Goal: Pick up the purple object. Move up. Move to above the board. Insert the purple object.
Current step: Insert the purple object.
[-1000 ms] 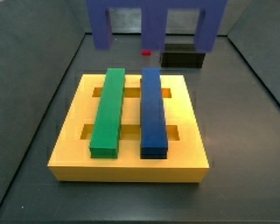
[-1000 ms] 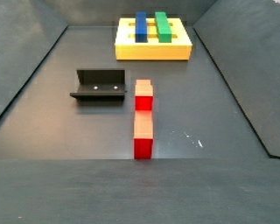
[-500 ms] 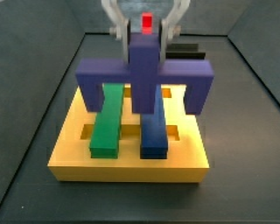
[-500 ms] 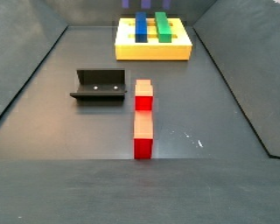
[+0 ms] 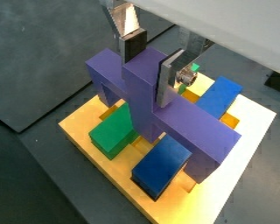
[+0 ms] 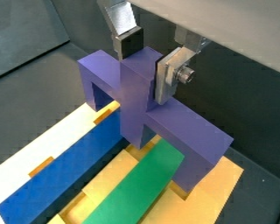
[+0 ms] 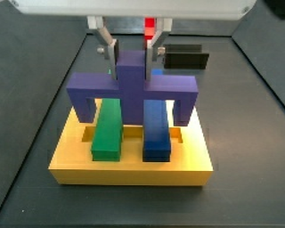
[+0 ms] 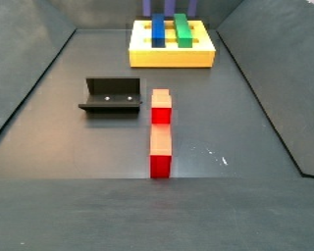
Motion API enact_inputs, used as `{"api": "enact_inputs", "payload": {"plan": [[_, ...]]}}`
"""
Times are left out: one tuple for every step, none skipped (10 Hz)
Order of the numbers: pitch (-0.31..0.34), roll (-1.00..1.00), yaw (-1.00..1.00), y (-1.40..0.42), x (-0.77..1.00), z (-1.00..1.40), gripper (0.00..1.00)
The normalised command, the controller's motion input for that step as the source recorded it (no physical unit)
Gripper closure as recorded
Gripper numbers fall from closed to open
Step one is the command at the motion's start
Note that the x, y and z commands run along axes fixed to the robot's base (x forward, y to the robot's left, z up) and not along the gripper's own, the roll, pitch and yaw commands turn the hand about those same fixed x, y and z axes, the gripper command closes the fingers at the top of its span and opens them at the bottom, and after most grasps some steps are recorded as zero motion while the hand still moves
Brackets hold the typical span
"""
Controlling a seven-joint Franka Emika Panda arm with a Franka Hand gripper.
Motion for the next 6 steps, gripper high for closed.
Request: {"api": "enact_inputs", "payload": {"plan": [[-0.067, -0.03, 0.08, 0.0, -0.01, -0.25, 1.0], [-0.063, -0.04, 0.11, 0.0, 0.0, -0.28, 1.0], [-0.059, -0.04, 0.1, 0.0, 0.0, -0.31, 1.0], [-0.073, -0.03, 0.08, 0.0, 0.0, -0.34, 1.0], [-0.067, -0.04, 0.07, 0.0, 0.0, -0.32, 1.0], [-0.039, -0.05, 0.09, -0.02, 0.0, -0.24, 1.0]]}}
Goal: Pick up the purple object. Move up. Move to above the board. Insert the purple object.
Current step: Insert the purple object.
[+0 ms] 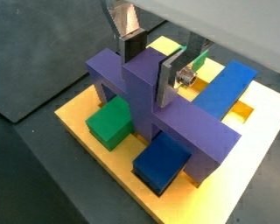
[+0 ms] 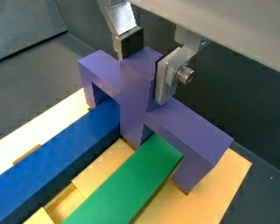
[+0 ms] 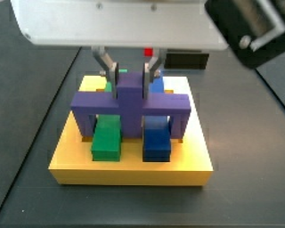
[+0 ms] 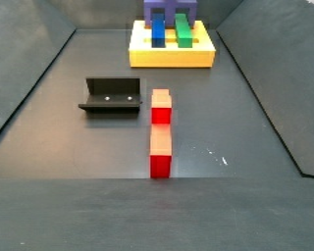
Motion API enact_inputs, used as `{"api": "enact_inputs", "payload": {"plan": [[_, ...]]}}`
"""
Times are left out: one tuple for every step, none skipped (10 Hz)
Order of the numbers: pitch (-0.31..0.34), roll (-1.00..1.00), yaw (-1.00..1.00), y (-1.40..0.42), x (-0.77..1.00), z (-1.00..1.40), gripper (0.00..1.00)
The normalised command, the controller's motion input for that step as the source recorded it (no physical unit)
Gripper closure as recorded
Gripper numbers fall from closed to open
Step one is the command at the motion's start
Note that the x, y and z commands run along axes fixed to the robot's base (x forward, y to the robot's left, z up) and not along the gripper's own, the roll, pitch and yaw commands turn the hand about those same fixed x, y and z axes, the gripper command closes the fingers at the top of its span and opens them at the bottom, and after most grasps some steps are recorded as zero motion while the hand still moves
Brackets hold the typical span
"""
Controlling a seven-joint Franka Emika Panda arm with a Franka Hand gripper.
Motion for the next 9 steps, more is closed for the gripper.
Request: {"api": "enact_inputs", "payload": {"plan": [[-0.064, -0.09, 0.14, 0.0, 0.0, -0.36, 1.0], [-0.064, -0.08, 0.19, 0.0, 0.03, -0.39, 1.0], [-0.007, -0.01, 0.21, 0.01, 0.08, -0.36, 1.0], [0.0, 0.0, 0.08, 0.0, 0.06, -0.25, 1.0], [0.0, 0.0, 0.08, 0.0, 0.0, -0.27, 1.0], [-0.039, 0.0, 0.07, 0.0, 0.0, -0.45, 1.0], [-0.03, 0.0, 0.04, 0.0, 0.0, -0.41, 1.0], [-0.001, 0.0, 0.02, 0.0, 0.0, -0.35, 1.0], [0.0, 0.0, 0.0, 0.0, 0.0, 0.0, 1.0]]}}
